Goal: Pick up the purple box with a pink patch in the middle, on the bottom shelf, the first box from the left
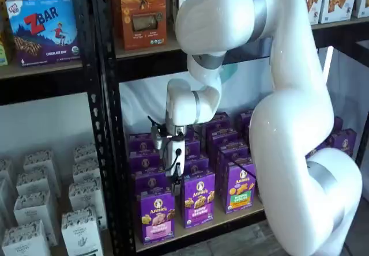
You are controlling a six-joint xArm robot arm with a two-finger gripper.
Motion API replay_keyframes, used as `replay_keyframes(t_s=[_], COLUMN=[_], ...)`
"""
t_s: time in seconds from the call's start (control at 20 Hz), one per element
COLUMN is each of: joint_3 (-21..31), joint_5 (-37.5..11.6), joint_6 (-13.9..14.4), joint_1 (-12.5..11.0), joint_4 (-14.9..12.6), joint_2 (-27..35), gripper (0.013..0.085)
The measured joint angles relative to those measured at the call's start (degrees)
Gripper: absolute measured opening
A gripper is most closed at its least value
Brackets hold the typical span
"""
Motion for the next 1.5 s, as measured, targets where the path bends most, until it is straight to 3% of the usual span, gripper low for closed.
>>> replay_keyframes(t_s=[0.2,0.55,0.75,1.5], joint_3=[0.77,-0.51,-2.06,-10.17], joint_5=[-5.58,-8.97,-9.92,-10.28], joint_6=[2.17,1.87,2.09,6.18], joint_1=[0.91,1.8,1.9,0.9], joint_4=[-1.76,-0.65,-0.8,-6.36], joint_2=[1.24,3.95,5.78,14.04], gripper=[0.085,0.085,0.085,0.085])
